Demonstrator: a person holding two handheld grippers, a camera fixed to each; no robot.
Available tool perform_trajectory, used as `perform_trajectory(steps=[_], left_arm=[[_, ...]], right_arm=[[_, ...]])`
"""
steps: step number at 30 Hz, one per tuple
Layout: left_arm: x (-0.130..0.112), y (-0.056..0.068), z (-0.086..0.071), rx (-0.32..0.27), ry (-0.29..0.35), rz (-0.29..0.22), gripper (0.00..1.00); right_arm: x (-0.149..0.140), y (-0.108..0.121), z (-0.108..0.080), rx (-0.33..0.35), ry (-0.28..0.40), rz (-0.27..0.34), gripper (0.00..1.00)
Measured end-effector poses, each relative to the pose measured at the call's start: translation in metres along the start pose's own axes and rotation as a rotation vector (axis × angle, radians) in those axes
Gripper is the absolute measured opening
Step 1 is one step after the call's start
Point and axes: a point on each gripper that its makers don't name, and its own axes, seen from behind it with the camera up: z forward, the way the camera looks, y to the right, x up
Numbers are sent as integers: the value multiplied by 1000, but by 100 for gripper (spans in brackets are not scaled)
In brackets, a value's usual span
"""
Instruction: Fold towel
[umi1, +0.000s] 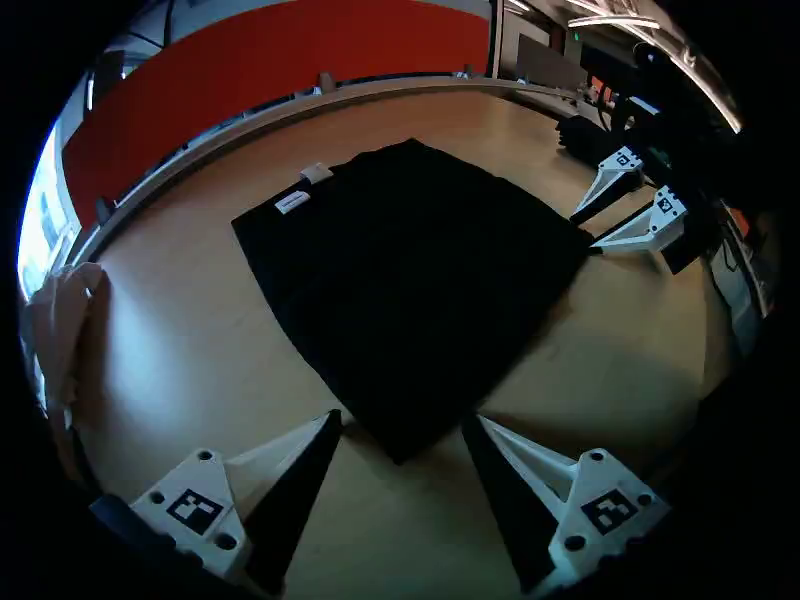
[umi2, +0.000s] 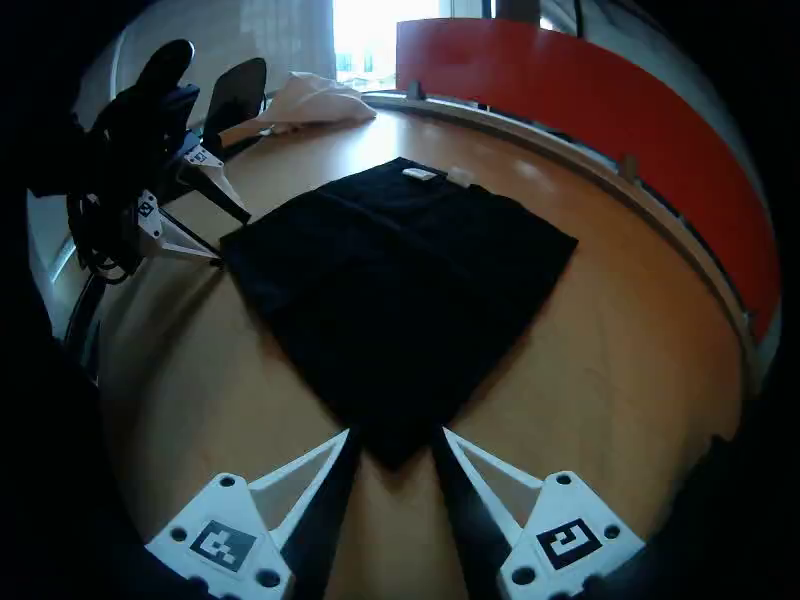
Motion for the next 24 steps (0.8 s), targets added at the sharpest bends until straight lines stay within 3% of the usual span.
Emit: perform_trajectory(steps=[7,13,19,24], left_arm=[[0,-1,0,4,-6,-7,68],[1,-1,0,11,-12,-17,31],[2,-2,0,22,-21,-32,13],[5,0,-2,18,-29,-64,11]], right_arm=[[-1,-2,-1,-1,2,8,32],[0,-5,0,7,1,6,23],[5,-12,-1,18,9,4,18],[12,-11,-5,6,31,21,17]])
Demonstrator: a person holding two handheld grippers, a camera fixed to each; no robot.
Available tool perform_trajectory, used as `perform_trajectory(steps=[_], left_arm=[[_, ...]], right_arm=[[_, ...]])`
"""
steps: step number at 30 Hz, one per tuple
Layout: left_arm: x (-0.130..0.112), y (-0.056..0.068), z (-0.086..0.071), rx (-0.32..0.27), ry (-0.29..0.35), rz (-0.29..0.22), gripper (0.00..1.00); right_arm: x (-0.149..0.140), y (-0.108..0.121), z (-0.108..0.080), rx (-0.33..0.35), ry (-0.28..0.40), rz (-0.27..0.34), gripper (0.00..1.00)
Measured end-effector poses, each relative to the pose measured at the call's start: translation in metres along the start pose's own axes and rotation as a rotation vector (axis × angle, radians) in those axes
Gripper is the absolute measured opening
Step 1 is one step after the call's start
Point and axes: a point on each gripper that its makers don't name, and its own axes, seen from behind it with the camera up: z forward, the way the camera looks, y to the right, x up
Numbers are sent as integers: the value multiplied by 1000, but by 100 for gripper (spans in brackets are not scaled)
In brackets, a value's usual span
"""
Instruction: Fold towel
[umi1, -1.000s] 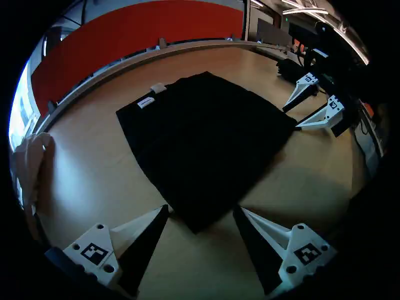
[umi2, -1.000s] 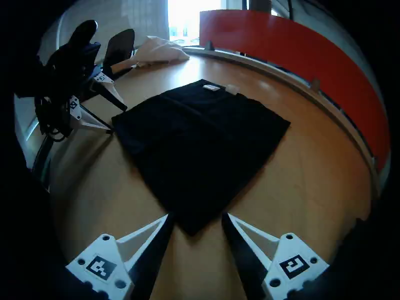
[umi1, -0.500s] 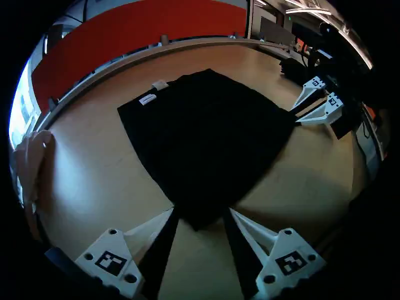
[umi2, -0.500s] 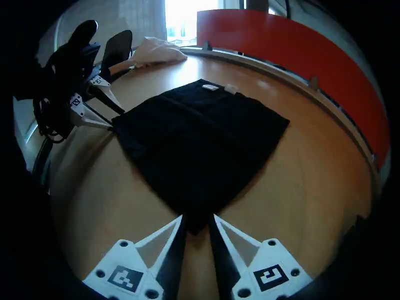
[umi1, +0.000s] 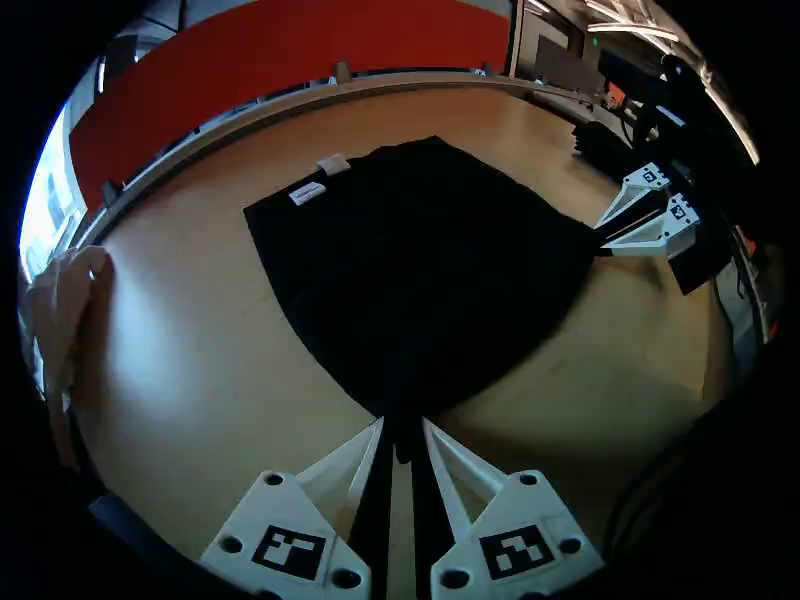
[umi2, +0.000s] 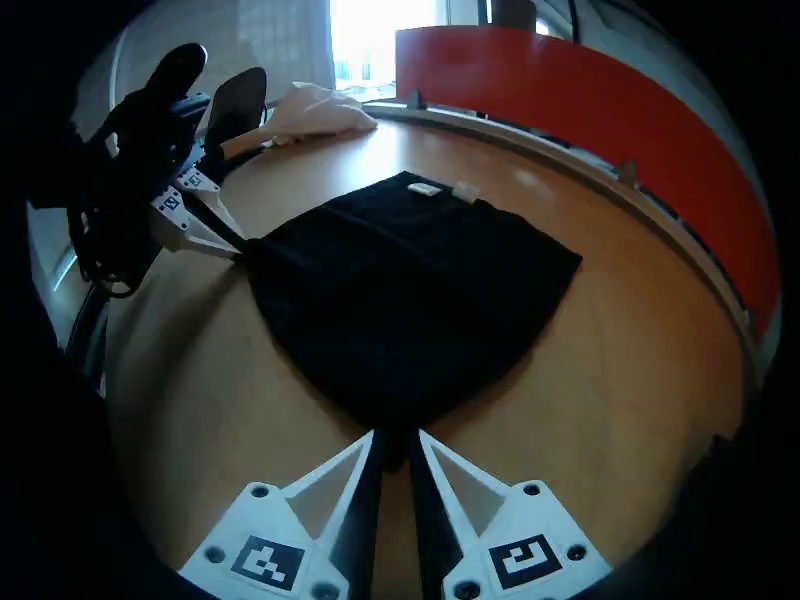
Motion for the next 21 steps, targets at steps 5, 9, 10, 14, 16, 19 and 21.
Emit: perform_trajectory(steps=[5,9,10,14,16,19,21], left_arm=[[7,2,-8,-11,15,-34,11],[13,3,-16,-12,23,-40,11],[14,3,-19,-11,24,-40,11],[18,5,-30,-12,25,-43,11],[19,6,-34,-13,24,-46,11],[20,8,-41,-16,21,-49,11],[22,9,-46,-18,20,-50,11]], right_arm=[[6,3,-6,-9,18,14,17],[14,2,-13,-11,33,15,17],[16,1,-15,-11,37,15,17],[23,-2,-24,-9,49,12,17],[27,-4,-29,-6,54,10,17],[32,-7,-36,-1,61,7,17],[35,-9,-42,3,64,5,17]])
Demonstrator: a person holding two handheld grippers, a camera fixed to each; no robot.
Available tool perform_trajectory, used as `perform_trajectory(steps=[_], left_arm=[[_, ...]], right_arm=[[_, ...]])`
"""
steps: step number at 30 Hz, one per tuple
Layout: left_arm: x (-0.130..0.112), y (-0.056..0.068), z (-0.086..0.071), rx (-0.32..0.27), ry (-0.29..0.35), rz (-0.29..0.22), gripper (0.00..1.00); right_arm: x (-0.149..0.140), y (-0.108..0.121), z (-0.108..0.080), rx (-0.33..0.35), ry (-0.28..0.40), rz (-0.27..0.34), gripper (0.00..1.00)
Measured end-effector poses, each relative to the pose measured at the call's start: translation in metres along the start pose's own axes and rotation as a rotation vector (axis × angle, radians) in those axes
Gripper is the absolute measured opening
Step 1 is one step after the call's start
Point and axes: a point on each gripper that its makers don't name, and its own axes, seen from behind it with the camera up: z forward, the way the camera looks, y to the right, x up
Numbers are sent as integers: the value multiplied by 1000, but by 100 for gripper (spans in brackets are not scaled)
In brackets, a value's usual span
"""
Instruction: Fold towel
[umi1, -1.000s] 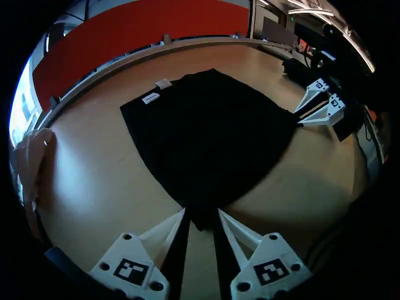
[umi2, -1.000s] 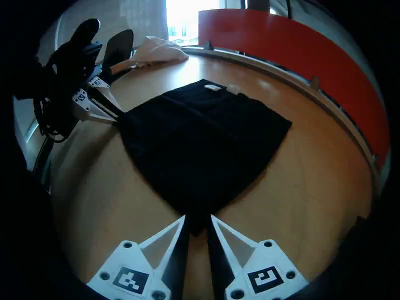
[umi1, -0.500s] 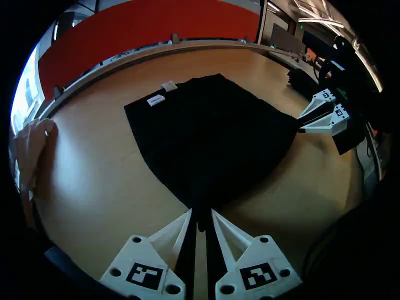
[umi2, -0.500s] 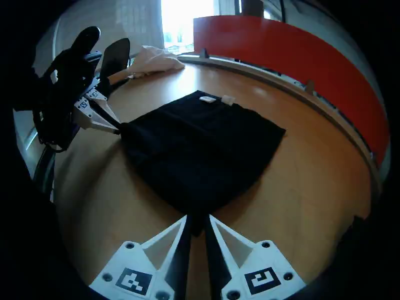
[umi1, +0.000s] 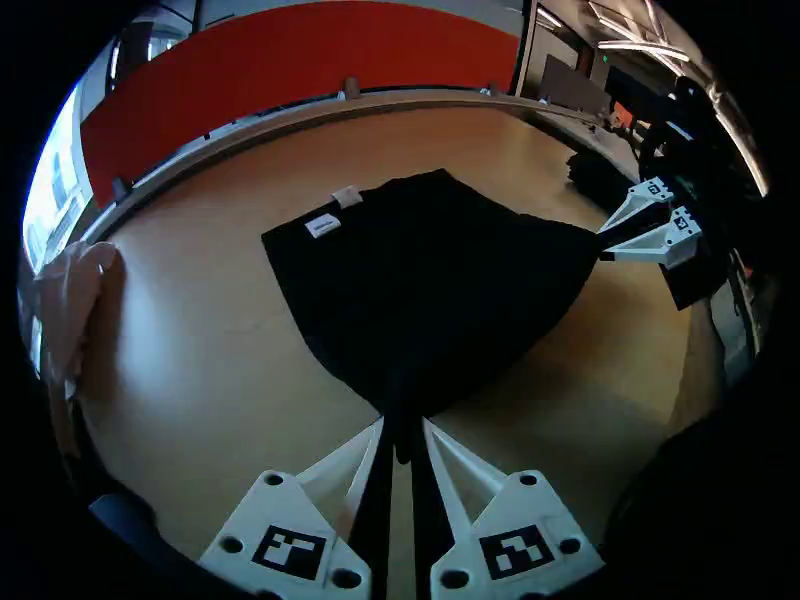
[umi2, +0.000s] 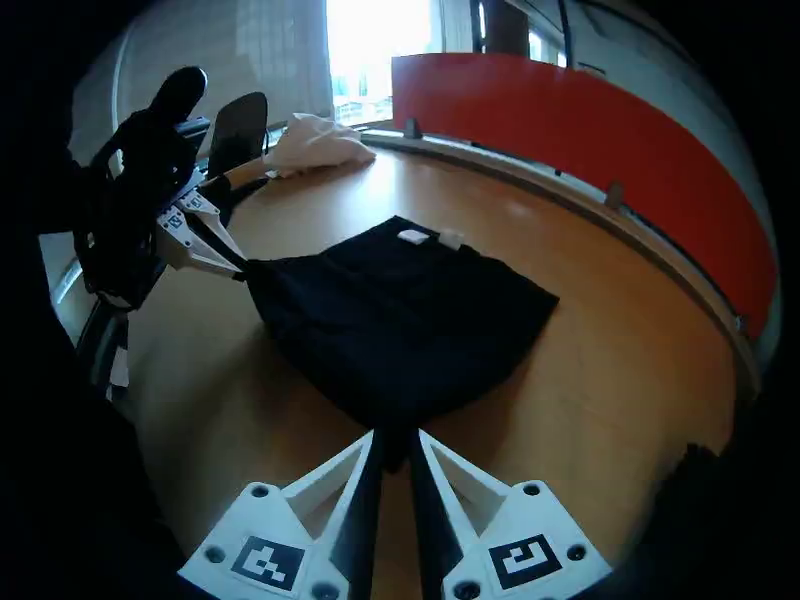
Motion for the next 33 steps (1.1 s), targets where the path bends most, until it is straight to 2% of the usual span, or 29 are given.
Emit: perform_trajectory(steps=[15,33], left_arm=[[8,12,-37,-8,-6,-29,11],[8,34,-67,-34,-23,-69,11]], right_arm=[[24,-16,-35,12,33,8,17],[26,-27,-64,26,10,-4,17]])
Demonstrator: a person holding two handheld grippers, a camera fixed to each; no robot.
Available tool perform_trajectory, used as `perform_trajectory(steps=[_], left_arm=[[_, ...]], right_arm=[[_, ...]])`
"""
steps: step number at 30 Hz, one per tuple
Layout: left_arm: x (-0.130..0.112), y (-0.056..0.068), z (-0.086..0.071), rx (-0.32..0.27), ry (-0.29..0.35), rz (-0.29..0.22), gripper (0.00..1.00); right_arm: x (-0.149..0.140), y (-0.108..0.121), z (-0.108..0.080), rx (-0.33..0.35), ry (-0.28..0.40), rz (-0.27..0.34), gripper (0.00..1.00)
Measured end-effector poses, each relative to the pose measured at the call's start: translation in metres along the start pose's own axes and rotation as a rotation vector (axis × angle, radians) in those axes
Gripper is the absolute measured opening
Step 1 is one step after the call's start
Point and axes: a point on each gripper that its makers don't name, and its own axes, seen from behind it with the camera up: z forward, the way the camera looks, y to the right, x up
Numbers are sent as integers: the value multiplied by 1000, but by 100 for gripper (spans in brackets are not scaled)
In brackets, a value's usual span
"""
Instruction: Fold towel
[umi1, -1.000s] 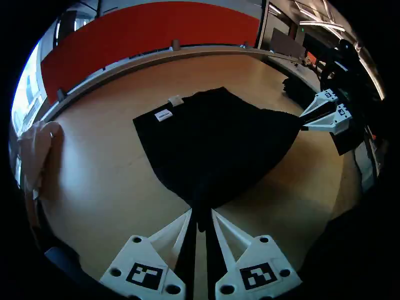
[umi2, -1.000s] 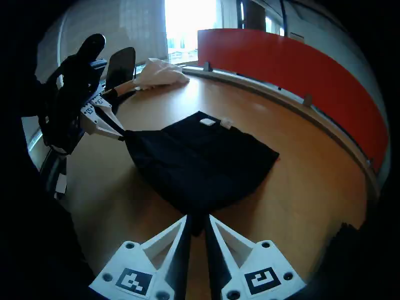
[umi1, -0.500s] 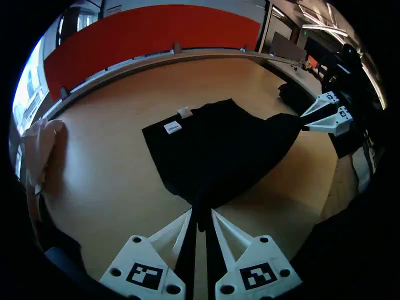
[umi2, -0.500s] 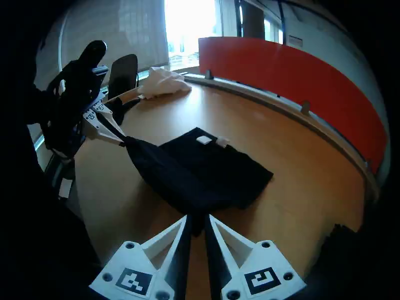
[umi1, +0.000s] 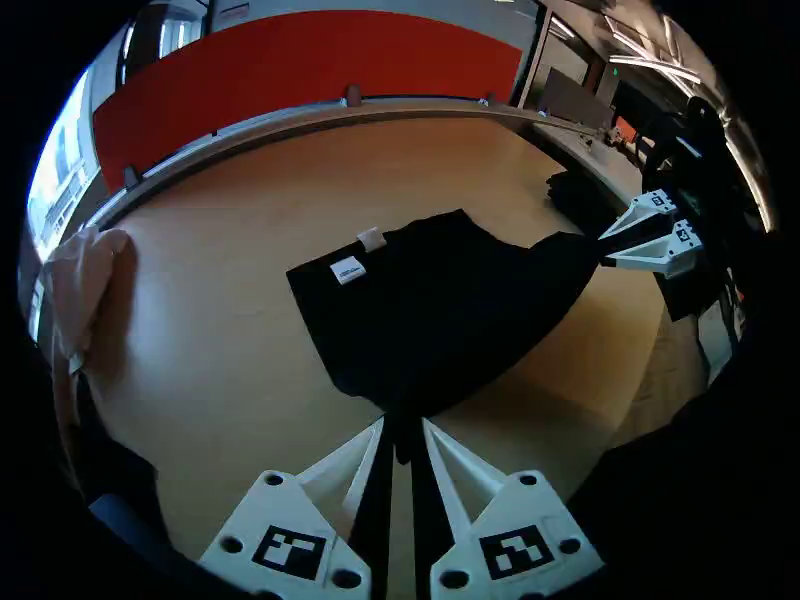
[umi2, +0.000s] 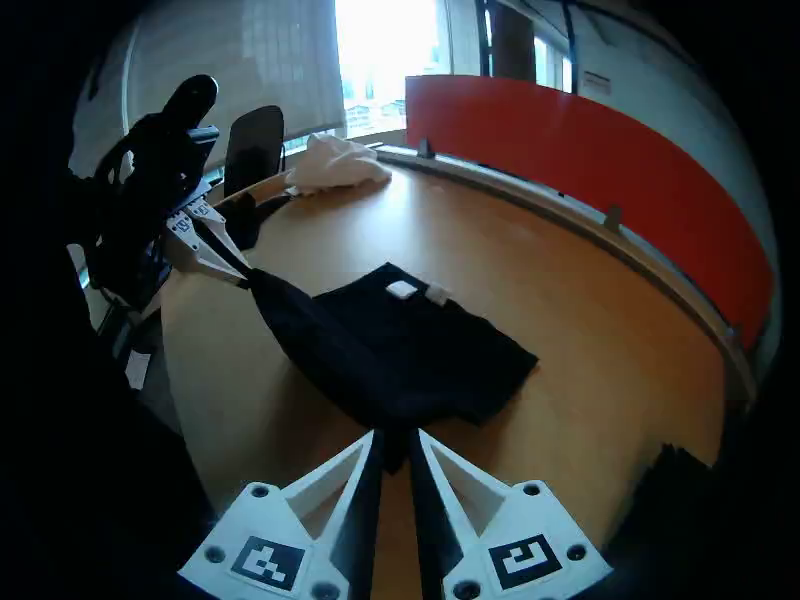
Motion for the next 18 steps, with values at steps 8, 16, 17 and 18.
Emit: perform_trajectory(steps=[8,16,17,18], left_arm=[[5,4,-8,-4,4,4,11],[6,4,-14,-9,3,1,11],[6,5,-15,-10,3,1,11],[6,5,-17,-12,3,1,11]], right_arm=[[4,-3,-10,3,-2,-7,17],[7,-6,-16,15,0,-10,17],[8,-7,-17,17,-1,-12,17],[8,-7,-18,18,-1,-13,17]])
